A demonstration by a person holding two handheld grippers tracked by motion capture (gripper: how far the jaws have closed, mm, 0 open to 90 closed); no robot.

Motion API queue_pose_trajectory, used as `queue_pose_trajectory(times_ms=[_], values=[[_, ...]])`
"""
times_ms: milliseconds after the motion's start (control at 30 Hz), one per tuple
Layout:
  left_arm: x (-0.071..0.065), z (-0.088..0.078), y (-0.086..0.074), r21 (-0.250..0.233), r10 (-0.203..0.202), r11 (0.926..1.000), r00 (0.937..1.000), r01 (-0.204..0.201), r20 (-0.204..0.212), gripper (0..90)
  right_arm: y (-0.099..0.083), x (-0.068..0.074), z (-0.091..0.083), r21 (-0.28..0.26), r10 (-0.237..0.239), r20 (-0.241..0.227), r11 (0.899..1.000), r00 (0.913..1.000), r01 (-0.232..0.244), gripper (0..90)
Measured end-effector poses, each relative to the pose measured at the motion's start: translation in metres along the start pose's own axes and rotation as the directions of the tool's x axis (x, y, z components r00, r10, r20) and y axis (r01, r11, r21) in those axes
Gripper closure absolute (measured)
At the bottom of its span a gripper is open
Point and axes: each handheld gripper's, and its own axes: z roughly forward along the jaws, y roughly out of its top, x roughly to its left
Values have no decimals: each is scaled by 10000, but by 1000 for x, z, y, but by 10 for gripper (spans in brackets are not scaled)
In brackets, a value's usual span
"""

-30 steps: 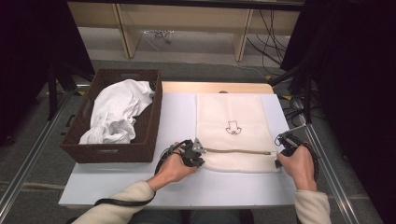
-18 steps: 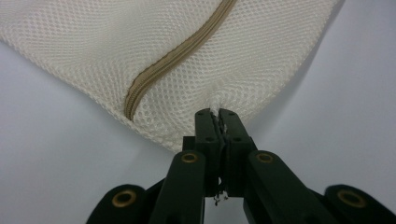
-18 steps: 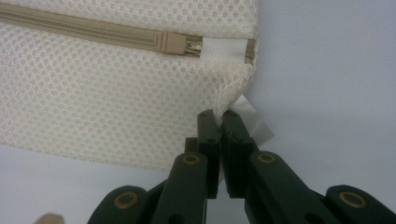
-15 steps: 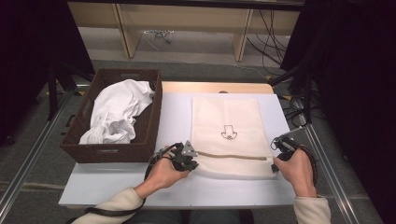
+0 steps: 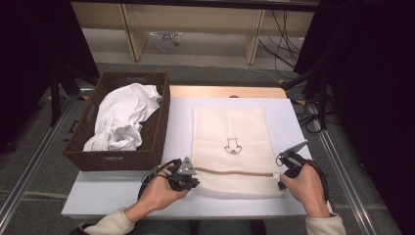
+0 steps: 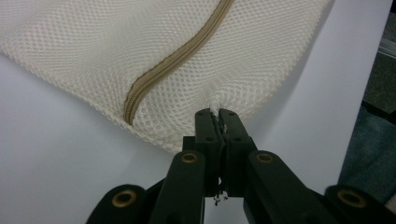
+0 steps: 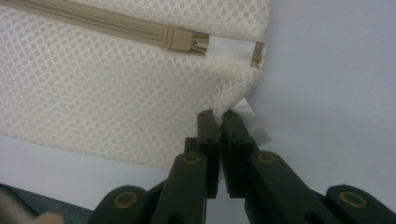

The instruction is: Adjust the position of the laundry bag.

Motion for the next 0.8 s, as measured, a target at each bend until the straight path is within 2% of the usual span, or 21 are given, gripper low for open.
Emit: queue_pose_trajectory(times_ms=[33, 67, 100, 133, 167, 200, 333, 367, 400, 433, 467, 500, 533, 567, 600, 633, 667, 700, 733, 767, 800], values=[[-1, -1, -2, -13, -67, 10000, 9999, 67, -83, 871, -1, 2, -1, 238, 46, -93, 9997, 9999, -44, 884], [-2, -2, -4, -51, -75, 10000, 10000, 75, -8, 871, -2, 2, -1, 361, -103, -92, 9993, 9999, 106, 884], [-2, -3, -5, -19, -64, 10000, 10000, 64, 29, 871, -3, 4, -1, 390, -81, -98, 9992, 9999, 85, 884], [-3, -4, -7, -36, -124, 9999, 9999, 124, -22, 871, -5, 6, 1, 173, -59, -144, 9998, 9999, 62, 884], [-4, -5, -9, -19, -135, 9999, 9999, 135, 31, 871, -5, 4, 1, 200, -534, -155, 9984, 9985, 537, 884], [-4, -5, -9, -19, -135, 9999, 9999, 135, 31, 871, -6, 8, 0, 551, -121, -176, 9984, 9998, 131, 883], [-8, -5, -18, 45, -282, 9996, 9995, 281, 163, 870, -9, 13, 2, 590, -186, -184, 9981, 9997, 197, 883], [-10, -5, -20, -20, -364, 9993, 9991, 365, 219, 870, -11, 13, 4, 285, -283, -138, 9992, 9995, 287, 883], [-11, -5, -22, 33, -317, 9995, 9991, 316, 273, 870, -11, 12, 4, 315, -485, -177, 9983, 9987, 491, 883], [-12, -5, -24, 31, -316, 9995, 9992, 315, 261, 870, -12, 14, 3, 511, -415, -159, 9978, 9990, 423, 883], [-14, -5, -25, 56, -315, 9995, 9992, 314, 244, 870, -12, 13, 3, 396, -622, -146, 9972, 9980, 627, 883], [-13, -7, -26, 283, -71, 9996, 9992, 61, 385, 870, -13, 12, 4, 335, -763, -217, 9965, 9968, 770, 883], [-16, -5, -28, 10, -300, 9995, 9989, 300, 353, 870, -15, 16, 2, 672, -182, -253, 9975, 9995, 198, 882], [-14, -8, -28, 418, 94, 9991, 9990, -112, 431, 869, -16, 16, 5, 424, -201, -174, 9989, 9996, 208, 882], [-16, -6, -29, 186, -150, 9997, 9988, 141, 456, 869, -17, 15, 3, 745, -298, -259, 9967, 9992, 316, 882], [-17, -6, -30, 188, -176, 9997, 9988, 167, 446, 869, -19, 17, 5, 600, -80, -273, 9982, 9996, 97, 882], [-17, -6, -30, 204, -93, 9998, 9988, 83, 481, 869, -19, 13, 5, 542, -560, -226, 9969, 9982, 571, 882], [-19, -5, -31, 77, -256, 9997, 9984, 252, 509, 868, -20, 13, 7, 305, -608, -261, 9976, 9978, 616, 881], [-17, -8, -31, 356, 56, 9993, 9988, -74, 484, 868, -21, 16, 4, 768, -166, -314, 9969, 9994, 190, 881], [-18, -8, -32, 379, 68, 9992, 9989, -86, 472, 868, -21, 12, 5, 455, -729, -321, 9962, 9968, 743, 881], [-18, -8, -32, 345, 59, 9994, 9989, -76, 474, 867, -21, 12, 5, 457, -762, -327, 9959, 9966, 776, 881]])
